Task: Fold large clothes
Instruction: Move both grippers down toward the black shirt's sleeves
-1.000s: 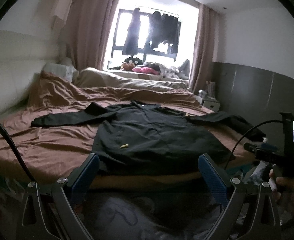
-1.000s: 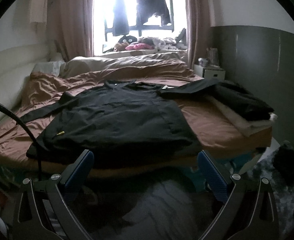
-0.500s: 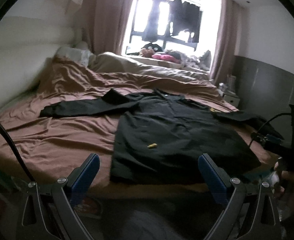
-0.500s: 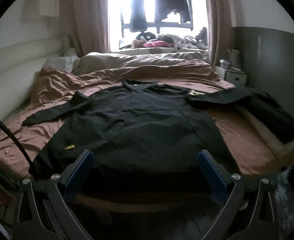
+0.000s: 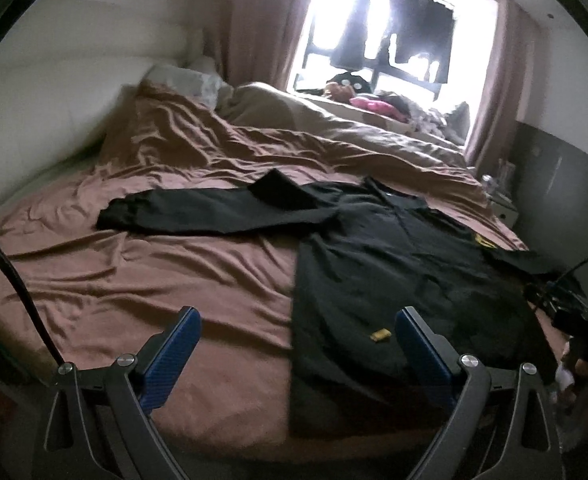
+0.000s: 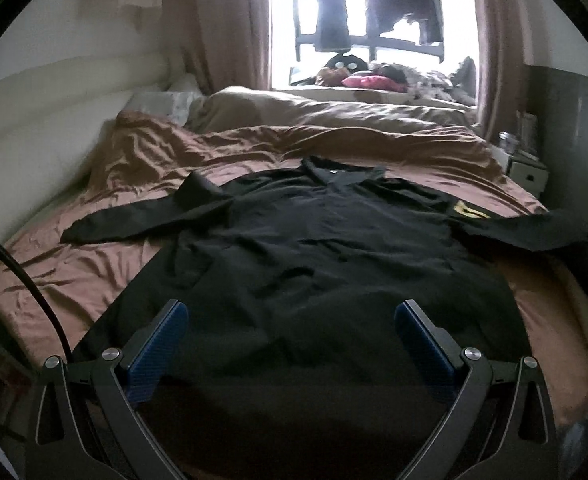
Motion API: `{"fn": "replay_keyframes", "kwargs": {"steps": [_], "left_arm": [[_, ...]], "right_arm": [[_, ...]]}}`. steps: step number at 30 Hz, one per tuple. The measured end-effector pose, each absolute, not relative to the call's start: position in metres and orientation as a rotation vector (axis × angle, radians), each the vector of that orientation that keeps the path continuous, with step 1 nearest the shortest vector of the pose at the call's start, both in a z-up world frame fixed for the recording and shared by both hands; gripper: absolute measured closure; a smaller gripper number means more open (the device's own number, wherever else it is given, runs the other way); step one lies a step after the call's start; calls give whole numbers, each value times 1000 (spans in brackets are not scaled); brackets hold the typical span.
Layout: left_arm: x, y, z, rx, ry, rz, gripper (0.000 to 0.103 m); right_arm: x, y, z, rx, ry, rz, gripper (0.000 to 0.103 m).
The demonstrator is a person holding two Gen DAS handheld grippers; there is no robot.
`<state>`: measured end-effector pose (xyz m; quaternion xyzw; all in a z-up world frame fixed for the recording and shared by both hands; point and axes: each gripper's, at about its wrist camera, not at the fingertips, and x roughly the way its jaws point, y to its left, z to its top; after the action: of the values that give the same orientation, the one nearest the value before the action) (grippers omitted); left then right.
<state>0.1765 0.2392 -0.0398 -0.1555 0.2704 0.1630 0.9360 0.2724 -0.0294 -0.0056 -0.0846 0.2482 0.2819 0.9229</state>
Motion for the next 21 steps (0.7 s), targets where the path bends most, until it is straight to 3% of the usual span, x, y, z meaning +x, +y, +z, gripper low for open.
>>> {"fn": "replay_keyframes", "kwargs": {"steps": [13, 21], "left_arm": [[222, 379, -67, -476, 614, 461, 11], [247, 461, -93, -605, 656, 523, 22]], "right_arm": [[347, 26, -1, -187, 578, 616, 0], [377, 48, -7, -180, 593, 631, 0]]}}
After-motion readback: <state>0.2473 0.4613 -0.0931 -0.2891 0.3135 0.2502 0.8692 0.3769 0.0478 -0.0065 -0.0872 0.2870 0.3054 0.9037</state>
